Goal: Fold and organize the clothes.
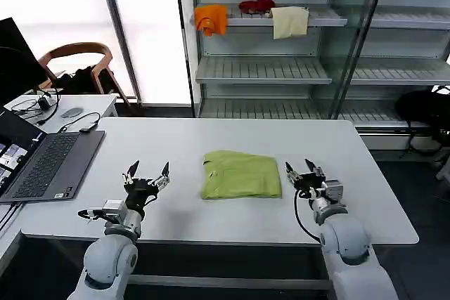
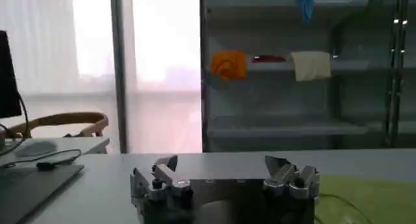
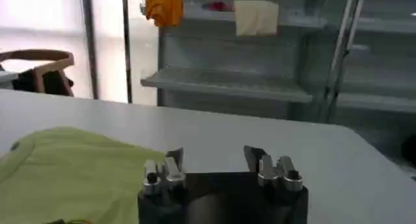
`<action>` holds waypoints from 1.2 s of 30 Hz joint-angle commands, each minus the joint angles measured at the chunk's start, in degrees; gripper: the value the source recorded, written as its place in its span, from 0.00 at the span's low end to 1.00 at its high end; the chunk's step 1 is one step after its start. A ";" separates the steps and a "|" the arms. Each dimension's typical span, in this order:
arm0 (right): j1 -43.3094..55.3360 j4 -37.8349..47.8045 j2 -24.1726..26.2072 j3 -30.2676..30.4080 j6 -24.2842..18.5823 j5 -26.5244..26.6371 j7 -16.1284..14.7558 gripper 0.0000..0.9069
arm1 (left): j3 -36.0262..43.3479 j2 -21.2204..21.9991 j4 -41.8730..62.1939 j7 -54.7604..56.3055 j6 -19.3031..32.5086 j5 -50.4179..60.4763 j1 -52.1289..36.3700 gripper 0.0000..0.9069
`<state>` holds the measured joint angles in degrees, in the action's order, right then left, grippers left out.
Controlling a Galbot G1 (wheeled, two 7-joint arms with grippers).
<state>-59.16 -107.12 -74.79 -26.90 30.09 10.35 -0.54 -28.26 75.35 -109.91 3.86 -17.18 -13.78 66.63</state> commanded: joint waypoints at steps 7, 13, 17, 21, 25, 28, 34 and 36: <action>-6.69 -4.44 7.40 -10.05 -5.84 -4.14 1.66 1.00 | -2.54 -1.83 2.43 1.97 9.71 0.43 1.78 1.00; -7.32 -6.85 6.54 -10.05 -4.65 -4.74 0.95 1.00 | -2.68 -0.70 2.56 1.87 10.51 0.79 2.42 1.00; -7.78 -7.90 6.29 -9.76 -4.48 -5.34 0.23 1.00 | -2.32 -0.49 1.79 1.85 10.39 0.87 2.93 1.00; -8.04 -8.30 5.94 -9.29 -4.15 -6.74 0.18 1.00 | -1.93 -0.36 0.74 1.83 10.12 0.96 3.12 1.00; -8.33 -8.59 5.62 -9.19 -3.66 -6.91 0.30 1.00 | -1.62 -0.26 0.52 1.85 9.75 1.13 3.21 1.00; -8.50 -8.87 5.58 -9.31 -3.49 -6.95 0.27 1.00 | -1.42 -0.14 0.29 1.86 9.32 1.29 3.34 1.00; -8.58 -9.45 5.33 -9.51 -3.52 -6.48 1.17 1.00 | -1.45 0.02 -0.64 1.78 8.37 1.29 3.75 1.00; -8.74 -9.51 5.21 -9.77 -3.36 -6.54 0.97 1.00 | -1.51 0.02 -0.85 1.79 8.24 1.30 3.89 1.00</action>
<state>-67.37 -115.76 -69.60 -36.05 26.52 4.19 0.03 -29.65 75.36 -110.08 5.58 -8.66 -12.55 70.27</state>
